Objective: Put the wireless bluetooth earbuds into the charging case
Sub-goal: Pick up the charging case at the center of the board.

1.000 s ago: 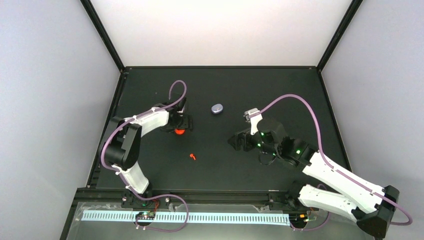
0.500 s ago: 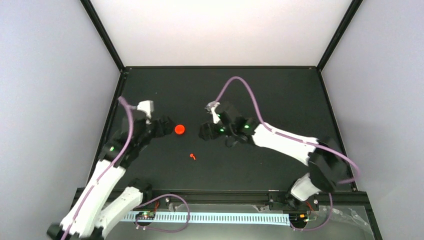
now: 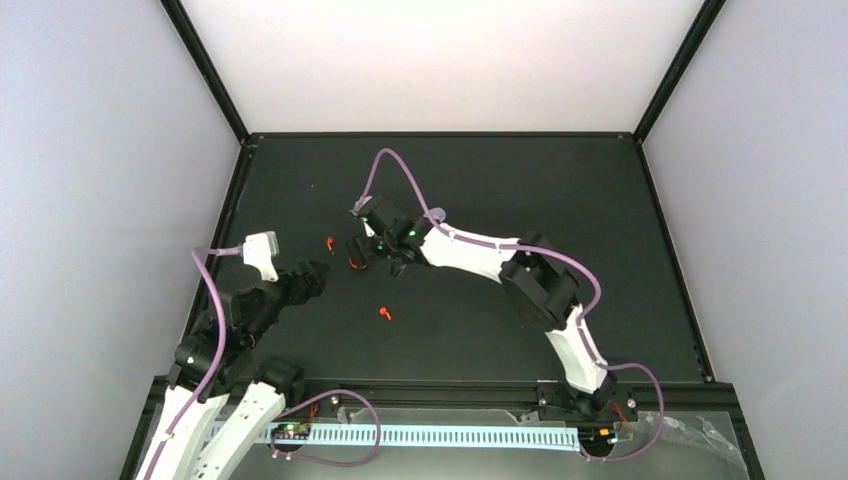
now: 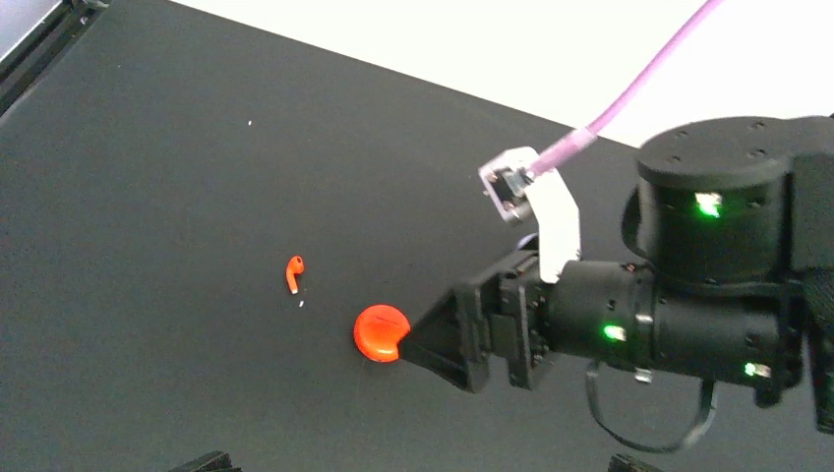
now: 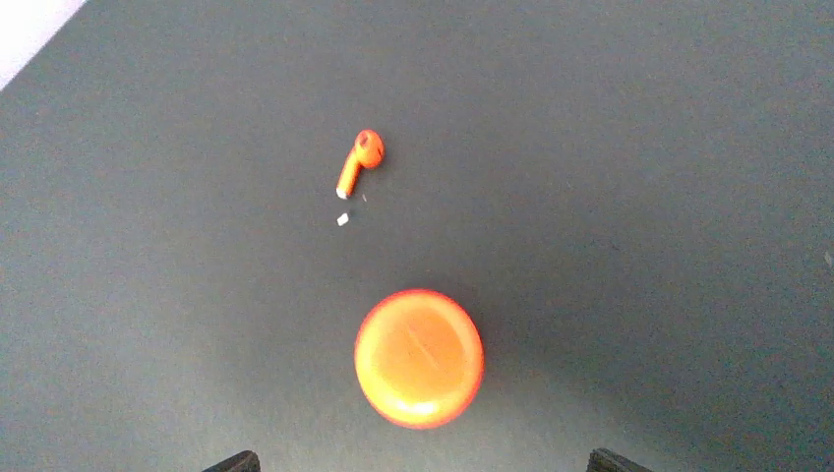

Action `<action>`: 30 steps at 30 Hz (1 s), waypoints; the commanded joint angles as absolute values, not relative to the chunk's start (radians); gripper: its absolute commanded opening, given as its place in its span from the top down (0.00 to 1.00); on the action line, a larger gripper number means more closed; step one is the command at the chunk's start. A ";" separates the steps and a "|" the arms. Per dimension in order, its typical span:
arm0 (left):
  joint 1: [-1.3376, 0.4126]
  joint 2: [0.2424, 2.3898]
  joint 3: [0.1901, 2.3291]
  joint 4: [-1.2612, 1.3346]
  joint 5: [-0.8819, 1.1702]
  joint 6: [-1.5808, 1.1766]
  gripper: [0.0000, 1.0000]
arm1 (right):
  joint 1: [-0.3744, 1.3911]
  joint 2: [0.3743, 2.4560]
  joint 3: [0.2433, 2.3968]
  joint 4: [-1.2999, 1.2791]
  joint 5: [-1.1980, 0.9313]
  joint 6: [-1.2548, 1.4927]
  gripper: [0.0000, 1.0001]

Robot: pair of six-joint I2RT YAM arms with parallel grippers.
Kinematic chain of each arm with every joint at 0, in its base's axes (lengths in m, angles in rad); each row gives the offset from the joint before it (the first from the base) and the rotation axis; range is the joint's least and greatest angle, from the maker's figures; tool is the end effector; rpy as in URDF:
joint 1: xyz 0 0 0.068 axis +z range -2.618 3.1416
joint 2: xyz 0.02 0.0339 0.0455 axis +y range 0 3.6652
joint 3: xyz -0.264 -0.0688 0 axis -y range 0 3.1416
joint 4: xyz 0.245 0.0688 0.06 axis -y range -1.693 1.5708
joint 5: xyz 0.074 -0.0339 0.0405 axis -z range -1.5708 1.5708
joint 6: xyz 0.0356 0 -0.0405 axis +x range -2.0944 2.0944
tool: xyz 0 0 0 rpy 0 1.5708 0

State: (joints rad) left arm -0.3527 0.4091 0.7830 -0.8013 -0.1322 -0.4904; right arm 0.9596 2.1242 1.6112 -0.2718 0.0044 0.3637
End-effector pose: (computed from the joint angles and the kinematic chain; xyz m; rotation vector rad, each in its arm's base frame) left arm 0.0799 -0.0244 0.3186 -0.2243 2.0052 -0.4089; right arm 0.2751 0.3924 0.1927 -0.7165 2.3408 0.6193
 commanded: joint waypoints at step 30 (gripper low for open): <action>-0.353 0.358 0.764 -0.822 -0.143 -0.481 0.01 | 0.986 2.450 2.032 -0.533 -0.071 0.200 0.18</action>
